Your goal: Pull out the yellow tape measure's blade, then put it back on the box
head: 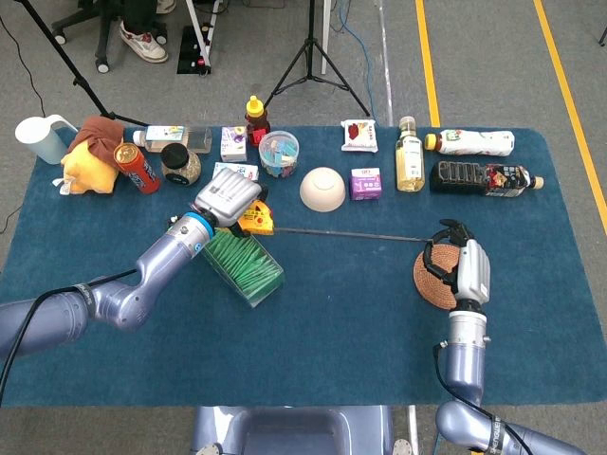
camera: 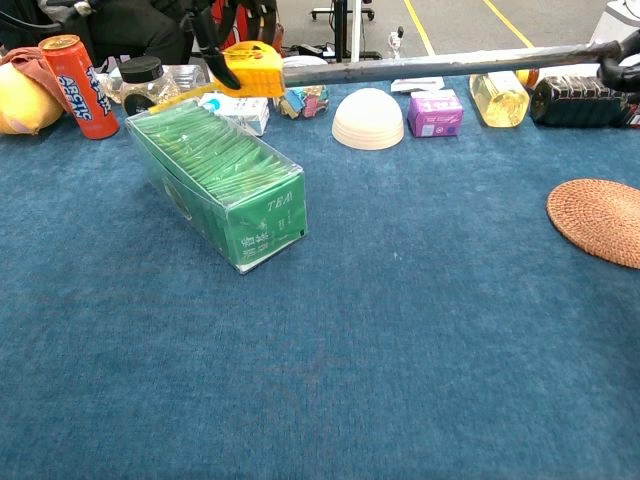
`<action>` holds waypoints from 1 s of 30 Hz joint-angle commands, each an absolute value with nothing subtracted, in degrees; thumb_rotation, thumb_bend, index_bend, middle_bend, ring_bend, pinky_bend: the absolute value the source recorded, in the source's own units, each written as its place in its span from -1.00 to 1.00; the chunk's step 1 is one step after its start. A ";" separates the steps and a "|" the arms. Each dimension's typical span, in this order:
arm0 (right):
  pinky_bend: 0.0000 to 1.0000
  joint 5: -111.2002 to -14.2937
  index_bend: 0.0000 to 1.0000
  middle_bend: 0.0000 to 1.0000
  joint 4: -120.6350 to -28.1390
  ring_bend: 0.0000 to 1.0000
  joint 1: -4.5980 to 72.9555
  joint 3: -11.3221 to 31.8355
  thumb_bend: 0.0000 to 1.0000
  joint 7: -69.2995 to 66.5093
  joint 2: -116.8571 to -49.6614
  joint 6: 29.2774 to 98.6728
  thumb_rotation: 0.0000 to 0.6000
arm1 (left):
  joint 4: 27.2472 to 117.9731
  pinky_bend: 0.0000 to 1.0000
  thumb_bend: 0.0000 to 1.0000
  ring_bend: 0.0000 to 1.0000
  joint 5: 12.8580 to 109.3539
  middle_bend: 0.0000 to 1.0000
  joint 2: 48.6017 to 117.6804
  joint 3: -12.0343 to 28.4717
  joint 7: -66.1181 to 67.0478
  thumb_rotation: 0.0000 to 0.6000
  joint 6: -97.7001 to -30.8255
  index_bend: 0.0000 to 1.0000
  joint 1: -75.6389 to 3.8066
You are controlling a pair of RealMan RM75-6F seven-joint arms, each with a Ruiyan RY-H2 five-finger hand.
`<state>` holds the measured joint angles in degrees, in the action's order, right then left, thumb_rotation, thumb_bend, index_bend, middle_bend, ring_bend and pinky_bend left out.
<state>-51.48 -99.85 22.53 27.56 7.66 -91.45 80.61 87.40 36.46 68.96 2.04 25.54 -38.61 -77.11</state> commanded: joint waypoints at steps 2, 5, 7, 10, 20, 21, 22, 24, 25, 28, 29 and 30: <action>-0.45 -50.94 0.24 -0.47 -99.68 -0.54 21.96 27.88 0.16 6.73 -90.54 80.43 0.78 | 87.57 0.27 -0.28 -0.07 35.98 -0.03 67.14 0.86 25.86 1.00 -38.48 0.28 -75.95; -0.45 -50.66 0.24 -0.47 -99.59 -0.54 21.72 28.00 0.16 6.19 -90.09 80.33 0.79 | 87.43 0.27 -0.28 -0.07 36.04 -0.03 66.13 0.17 26.12 1.00 -38.53 0.28 -75.24; -0.45 -50.49 0.24 -0.47 -99.51 -0.54 21.64 28.05 0.16 5.97 -89.92 80.31 0.79 | 87.27 0.27 -0.28 -0.07 36.05 -0.03 65.60 -0.22 26.33 1.00 -38.60 0.28 -74.84; -0.45 -50.16 0.24 -0.47 -99.44 -0.54 21.57 28.17 0.16 5.59 -89.62 80.13 0.79 | 87.19 0.27 -0.28 -0.07 35.81 -0.03 64.74 -0.56 26.25 1.00 -38.52 0.28 -74.18; -0.45 -50.28 0.24 -0.47 -100.07 -0.54 21.42 27.94 0.17 5.07 -89.06 80.35 0.80 | 87.93 0.27 -0.28 -0.07 35.72 -0.03 63.61 0.00 25.72 1.00 -38.98 0.28 -72.84; -0.45 -50.36 0.24 -0.47 -100.19 -0.54 21.43 27.91 0.17 5.00 -89.04 80.35 0.80 | 88.07 0.27 -0.28 -0.07 35.83 -0.03 63.66 0.10 25.81 1.00 -38.97 0.28 -72.87; -0.45 -50.44 0.24 -0.47 -100.26 -0.54 21.45 27.90 0.17 4.94 -89.01 80.36 0.80 | 88.17 0.27 -0.28 -0.07 35.85 -0.03 63.72 0.19 25.89 1.00 -38.97 0.28 -72.90; -0.45 -50.63 0.25 -0.47 -100.42 -0.54 21.54 27.80 0.17 4.89 -88.96 80.30 0.80 | 88.43 0.26 -0.28 -0.07 35.91 -0.03 63.94 0.49 26.05 1.00 -39.04 0.28 -73.04; -0.45 -50.83 0.25 -0.47 -100.58 -0.54 21.62 27.70 0.17 4.89 -88.97 80.30 0.80 | 88.57 0.27 -0.28 -0.07 35.92 -0.03 64.17 0.72 26.17 1.00 -39.13 0.28 -73.16; -0.45 -51.49 0.25 -0.46 -100.96 -0.54 22.04 27.37 0.17 5.07 -89.32 80.35 0.80 | 88.81 0.27 -0.28 -0.07 35.73 -0.03 65.06 1.38 26.59 1.00 -39.27 0.28 -73.74; -0.45 -51.69 0.25 -0.46 -101.09 -0.54 22.20 27.27 0.17 5.16 -89.50 80.37 0.80 | 88.87 0.26 -0.28 -0.07 35.59 -0.03 65.35 1.54 26.79 1.00 -39.24 0.28 -73.97; -0.45 -51.82 0.25 -0.46 -101.16 -0.54 22.35 27.20 0.17 5.26 -89.63 80.39 0.80 | 88.91 0.26 -0.28 -0.07 35.40 -0.03 65.57 1.67 26.96 1.00 -39.23 0.28 -74.17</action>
<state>-51.79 -101.13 22.32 27.24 5.22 -89.60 80.38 88.85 35.51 65.45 1.56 26.86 -39.23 -74.05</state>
